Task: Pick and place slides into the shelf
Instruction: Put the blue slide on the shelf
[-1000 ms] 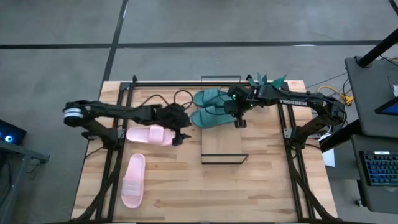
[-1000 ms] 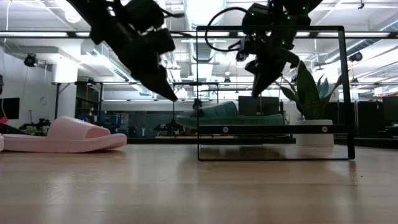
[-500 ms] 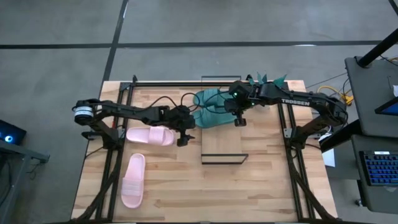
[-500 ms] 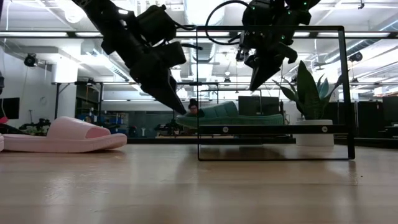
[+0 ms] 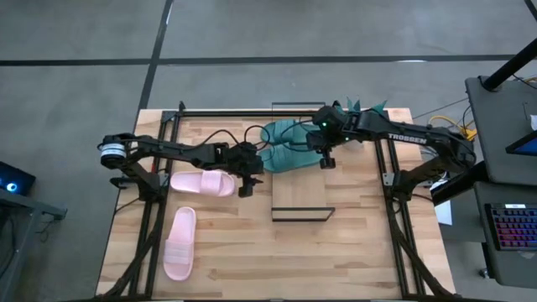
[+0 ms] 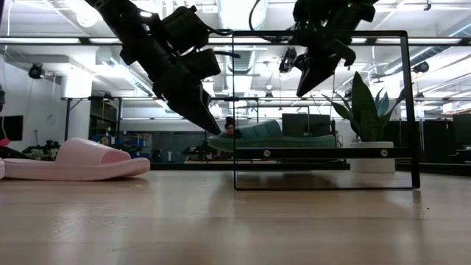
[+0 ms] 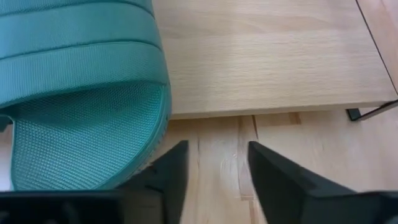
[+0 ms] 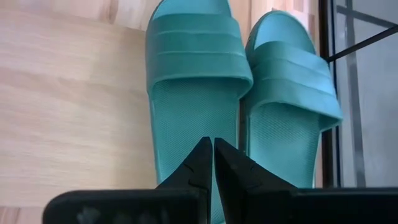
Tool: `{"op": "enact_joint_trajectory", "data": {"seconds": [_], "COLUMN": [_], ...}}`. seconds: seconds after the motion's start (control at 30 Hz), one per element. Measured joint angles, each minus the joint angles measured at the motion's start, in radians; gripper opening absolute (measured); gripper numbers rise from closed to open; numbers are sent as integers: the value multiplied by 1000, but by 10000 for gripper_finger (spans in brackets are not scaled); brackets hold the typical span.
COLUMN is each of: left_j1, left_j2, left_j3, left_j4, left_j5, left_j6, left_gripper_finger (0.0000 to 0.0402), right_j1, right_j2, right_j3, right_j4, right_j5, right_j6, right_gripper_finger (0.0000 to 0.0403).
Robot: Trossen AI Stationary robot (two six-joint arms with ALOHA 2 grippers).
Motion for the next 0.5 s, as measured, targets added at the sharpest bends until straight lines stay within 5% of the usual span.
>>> {"op": "enact_joint_trajectory", "data": {"seconds": [0.33, 0.5], "left_j1": [1, 2], "left_j2": [14, 31], "left_j3": [0, 2], "left_j4": [36, 73], "left_j5": [5, 4], "left_j6": [14, 33], "left_gripper_finger": [16, 5], "right_j1": [0, -1], "right_j2": [-33, -34], "right_j3": [0, 0], "right_j4": [2, 3], "right_j5": [-1, -2], "right_j6": [-1, 2], "right_gripper_finger": [9, 9]}}
